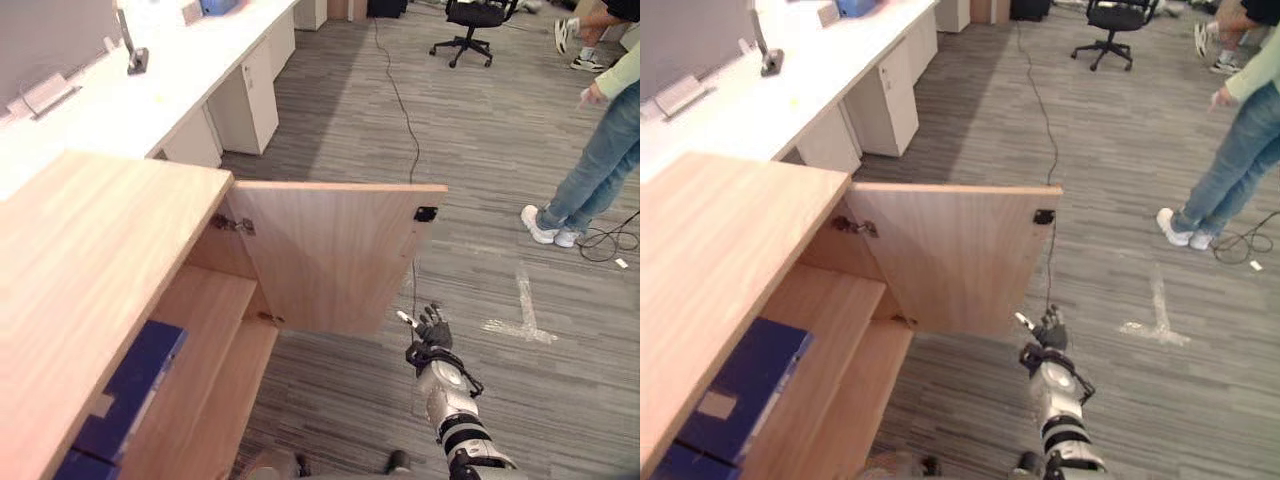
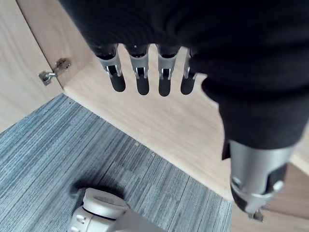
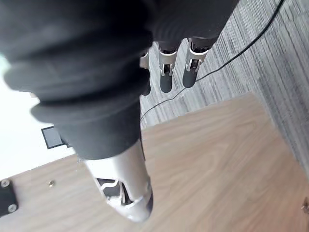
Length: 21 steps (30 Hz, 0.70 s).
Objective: Walk over to the cabinet, pick up the folder, carry it to the office cabinet, place the folder inside the office cabinet, then close the office cabinet door
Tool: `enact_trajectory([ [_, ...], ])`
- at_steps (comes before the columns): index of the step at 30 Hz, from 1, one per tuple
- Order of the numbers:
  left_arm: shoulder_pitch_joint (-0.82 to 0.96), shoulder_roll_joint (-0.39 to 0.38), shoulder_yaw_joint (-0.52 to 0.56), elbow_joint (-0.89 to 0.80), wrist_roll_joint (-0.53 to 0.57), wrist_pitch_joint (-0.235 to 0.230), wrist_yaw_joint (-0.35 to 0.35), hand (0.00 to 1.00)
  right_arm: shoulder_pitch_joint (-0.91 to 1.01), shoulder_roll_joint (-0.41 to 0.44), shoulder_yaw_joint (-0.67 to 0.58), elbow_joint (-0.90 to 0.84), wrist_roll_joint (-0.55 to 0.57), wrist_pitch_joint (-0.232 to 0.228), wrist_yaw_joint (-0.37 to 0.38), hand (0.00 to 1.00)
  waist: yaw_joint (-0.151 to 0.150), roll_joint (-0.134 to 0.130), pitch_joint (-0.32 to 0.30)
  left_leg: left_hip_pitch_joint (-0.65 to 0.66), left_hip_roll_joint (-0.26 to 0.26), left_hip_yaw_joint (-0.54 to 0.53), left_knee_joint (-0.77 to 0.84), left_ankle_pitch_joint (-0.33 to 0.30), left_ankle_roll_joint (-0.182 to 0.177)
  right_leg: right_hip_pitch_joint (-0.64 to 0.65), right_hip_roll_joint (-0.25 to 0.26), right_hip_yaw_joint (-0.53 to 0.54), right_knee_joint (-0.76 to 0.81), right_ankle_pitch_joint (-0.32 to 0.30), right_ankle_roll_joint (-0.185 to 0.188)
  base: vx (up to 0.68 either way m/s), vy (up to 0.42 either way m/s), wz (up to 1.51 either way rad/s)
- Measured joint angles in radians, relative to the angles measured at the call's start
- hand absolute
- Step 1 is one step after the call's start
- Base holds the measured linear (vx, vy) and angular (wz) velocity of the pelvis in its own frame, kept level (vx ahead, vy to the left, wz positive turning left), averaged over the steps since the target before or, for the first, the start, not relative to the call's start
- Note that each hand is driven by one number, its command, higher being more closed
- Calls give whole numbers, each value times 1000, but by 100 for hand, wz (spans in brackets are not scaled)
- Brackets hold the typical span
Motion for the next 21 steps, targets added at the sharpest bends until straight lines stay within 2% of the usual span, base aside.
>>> enact_trajectory([
  [1, 1, -1, -2, -2, 0, 0, 0, 0, 0, 2, 10, -3, 0, -1, 2, 0, 6, -5, -3, 9, -9, 6, -14, 10, -12, 7, -10, 0, -9, 0, 0, 104, 158, 0],
  [6, 0, 8, -28, -6, 21, -3, -7, 0, 0, 25, 37, -75, 22, -15, 10, 0, 9, -14, -14, 62, -27, -7, -65, 14, -6, 32, -22, -15, 11, -6, 10, 116, 58, 3],
  [8, 2, 10, -32, -5, 31, -3, -7, 0, 0, 15, 34, -100, 36, -27, 4, 0, 9, -14, -16, 100, -42, -3, -103, 21, 7, -4, -58, -11, 123, -60, 43, 33, 17, -9],
  [11, 6, 12, -46, -4, 37, -3, -6, 0, -2, -13, 33, -104, 37, -28, -10, 0, 8, -9, -18, 126, -61, 10, -127, 33, 23, -72, -107, -14, 280, -96, 22, -10, 74, -9],
  [14, 4, 21, -62, -3, 44, -2, -7, 0, -4, -15, 29, -164, 37, -29, -28, 0, 3, -11, -18, 130, -82, 19, -136, 41, 34, -74, -132, -44, 281, -96, 22, -33, 101, -8],
  [16, 3, 24, -73, -4, 44, -2, -6, 0, -5, -17, 25, -201, 37, -31, -37, 0, 2, -12, -21, 121, -91, 22, -148, 54, 37, -62, -127, -40, 221, -91, 27, -49, 96, -4],
  [17, 3, 24, -73, -5, 44, -2, -6, 0, -7, -18, 22, -205, 37, -33, -38, 0, 6, -12, -21, 120, -90, 19, -165, 66, 36, -47, -116, -45, 177, -69, 50, -32, 38, 6],
  [18, 3, 24, -72, -5, 44, -2, -4, 0, -7, -17, 15, -205, 37, -33, -43, 0, 6, -12, -21, 120, -86, 15, -172, 71, 32, -32, -108, -58, 146, -54, 55, -41, 23, 11],
  [21, 5, 26, -62, -5, 42, -1, -1, 0, -40, -17, -8, -199, 38, -33, -62, 0, 9, -15, -20, 119, -60, 14, -186, 85, 24, -3, -64, -69, 67, -14, 45, -39, -10, -2],
])
